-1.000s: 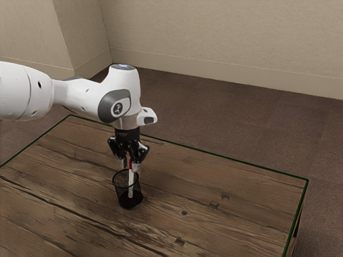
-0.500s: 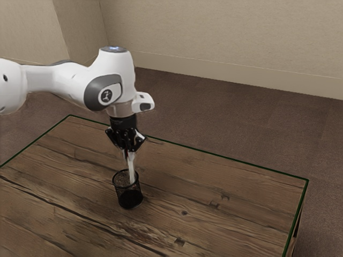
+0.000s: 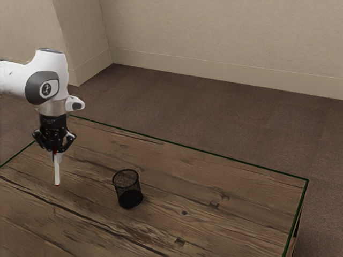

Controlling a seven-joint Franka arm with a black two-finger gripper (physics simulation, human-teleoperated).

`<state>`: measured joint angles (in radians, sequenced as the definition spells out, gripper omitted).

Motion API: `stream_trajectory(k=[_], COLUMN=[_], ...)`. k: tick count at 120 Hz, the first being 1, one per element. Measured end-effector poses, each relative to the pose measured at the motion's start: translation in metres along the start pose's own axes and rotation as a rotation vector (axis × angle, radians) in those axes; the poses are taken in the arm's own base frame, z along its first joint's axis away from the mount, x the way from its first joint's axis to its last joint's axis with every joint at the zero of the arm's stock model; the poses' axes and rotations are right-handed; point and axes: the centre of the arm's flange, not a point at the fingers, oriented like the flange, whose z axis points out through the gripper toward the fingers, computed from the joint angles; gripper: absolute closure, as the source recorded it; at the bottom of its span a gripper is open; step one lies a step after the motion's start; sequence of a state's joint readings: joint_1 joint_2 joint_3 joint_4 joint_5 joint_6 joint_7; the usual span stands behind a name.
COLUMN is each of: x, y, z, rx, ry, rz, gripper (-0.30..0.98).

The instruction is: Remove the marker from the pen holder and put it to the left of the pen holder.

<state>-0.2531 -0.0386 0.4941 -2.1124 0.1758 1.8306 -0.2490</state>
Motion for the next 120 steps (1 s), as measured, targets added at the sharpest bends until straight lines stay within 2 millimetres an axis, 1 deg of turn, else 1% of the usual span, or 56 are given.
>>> stream_trajectory(k=[5,13,19,28,36,43,50,52,54,56,60,63,66,68,71,74,78,81,84,87,92,102,108,114,120], x=[-0.005,-0.015,-0.023,-0.032,-0.038,-0.041,-0.042,-0.042,-0.039,-0.034,-0.022,-0.024,-0.034,-0.044,-0.062,-0.081,-0.103,-0.116,-0.124,-0.127,-0.125,-0.110,-0.104,-0.101,-0.102], y=[0.010,0.030,0.046,0.068,0.082,0.088,0.088,0.087,0.084,0.082,0.080,0.084,0.095,0.108,0.129,0.152,0.177,0.191,0.198,0.201,0.196,0.173,0.163,0.159,0.160], z=[0.016,0.030,0.036,0.039,0.038,0.036,0.031,0.025,0.013,-0.009,-0.078,-0.134,-0.180,-0.203,-0.227,-0.243,-0.255,-0.259,-0.261,-0.262,-0.261,-0.256,-0.253,-0.251,-0.249], rx=[0.018,0.040,0.049,0.055,0.059,0.059,0.051,0.044,0.034,0.022,-0.010,-0.030,-0.042,-0.046,-0.051,-0.053,-0.051,-0.047,-0.043,-0.038,-0.032,-0.022,-0.017,-0.012,-0.007], ry=[-0.036,-0.077,-0.097,-0.111,-0.114,-0.113,-0.106,-0.096,-0.073,-0.032,0.104,0.203,0.280,0.317,0.355,0.379,0.395,0.398,0.397,0.392,0.381,0.352,0.338,0.329,0.321], rz=[0.012,0.041,0.065,0.096,0.115,0.123,0.120,0.117,0.116,0.118,0.132,0.154,0.195,0.232,0.295,0.361,0.441,0.488,0.521,0.542,0.553,0.542,0.541,0.552,0.573], gripper=[0.76,0.76,0.65,0.48,0.36,0.28,0.21,0.20,0.18,0.17,0.15,0.13,0.12,0.11,0.10,0.09,0.08,0.07,0.07,0.06,0.05,0.04,0.04,0.03,0.03])
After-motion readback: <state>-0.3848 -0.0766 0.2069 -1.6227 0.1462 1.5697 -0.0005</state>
